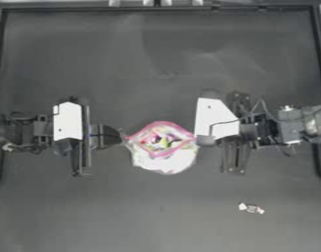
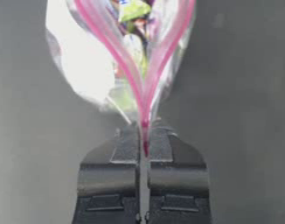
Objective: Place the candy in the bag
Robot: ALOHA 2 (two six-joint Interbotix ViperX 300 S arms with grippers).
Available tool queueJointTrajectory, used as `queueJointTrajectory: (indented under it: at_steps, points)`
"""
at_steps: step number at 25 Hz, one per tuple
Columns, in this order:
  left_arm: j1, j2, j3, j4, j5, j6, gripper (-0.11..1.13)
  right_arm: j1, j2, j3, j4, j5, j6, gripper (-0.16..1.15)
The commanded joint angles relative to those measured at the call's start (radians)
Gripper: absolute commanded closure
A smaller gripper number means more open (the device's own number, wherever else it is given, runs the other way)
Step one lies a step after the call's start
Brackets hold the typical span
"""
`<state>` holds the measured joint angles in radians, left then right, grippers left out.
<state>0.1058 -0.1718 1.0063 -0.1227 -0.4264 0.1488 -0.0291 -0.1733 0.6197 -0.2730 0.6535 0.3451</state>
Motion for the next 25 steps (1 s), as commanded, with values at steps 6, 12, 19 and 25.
queueJointTrajectory:
  at_steps: [6, 12, 19, 25]
  points:
    - [0.0, 0.038, -0.023, 0.003, -0.055, -0.002, 0.99, -0.018, 0.012, -0.002, 0.002, -0.026, -0.002, 0.92]
    - [0.0, 0.072, -0.032, 0.003, -0.075, -0.002, 0.99, -0.023, 0.023, 0.005, 0.002, -0.067, 0.002, 0.92]
    - [-0.011, 0.114, -0.035, 0.002, -0.103, -0.003, 0.99, -0.023, 0.054, 0.02, 0.002, -0.123, 0.008, 0.92]
    - [-0.017, 0.16, -0.035, 0.002, -0.138, -0.008, 0.99, -0.023, 0.055, 0.037, 0.008, -0.135, 0.018, 0.92]
